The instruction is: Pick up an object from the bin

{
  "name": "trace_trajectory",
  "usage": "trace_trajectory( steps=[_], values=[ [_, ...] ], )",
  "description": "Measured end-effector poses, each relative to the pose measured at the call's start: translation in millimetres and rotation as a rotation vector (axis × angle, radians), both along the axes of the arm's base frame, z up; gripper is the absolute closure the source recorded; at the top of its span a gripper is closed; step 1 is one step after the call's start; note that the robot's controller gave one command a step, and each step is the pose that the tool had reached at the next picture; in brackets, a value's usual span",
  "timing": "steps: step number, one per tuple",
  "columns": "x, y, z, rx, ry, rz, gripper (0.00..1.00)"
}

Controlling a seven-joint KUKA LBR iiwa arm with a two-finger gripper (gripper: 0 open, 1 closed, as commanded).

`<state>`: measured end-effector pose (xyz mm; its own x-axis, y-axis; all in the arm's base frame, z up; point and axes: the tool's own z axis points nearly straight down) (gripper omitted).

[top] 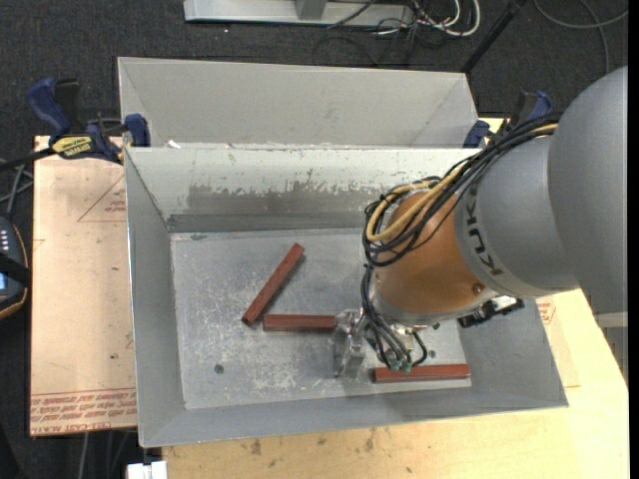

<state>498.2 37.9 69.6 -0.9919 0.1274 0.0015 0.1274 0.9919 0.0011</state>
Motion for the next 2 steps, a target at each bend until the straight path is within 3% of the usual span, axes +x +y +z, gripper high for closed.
trace_trajectory(
  steps=[1, 2],
  values=[
    [3.6, -10.6, 18.4, 0.002, 0.008, 0.128, 1.0],
    [-15.4, -134.7, 78.9, -0.004, -0.004, 0.381, 0.0]
  ],
)
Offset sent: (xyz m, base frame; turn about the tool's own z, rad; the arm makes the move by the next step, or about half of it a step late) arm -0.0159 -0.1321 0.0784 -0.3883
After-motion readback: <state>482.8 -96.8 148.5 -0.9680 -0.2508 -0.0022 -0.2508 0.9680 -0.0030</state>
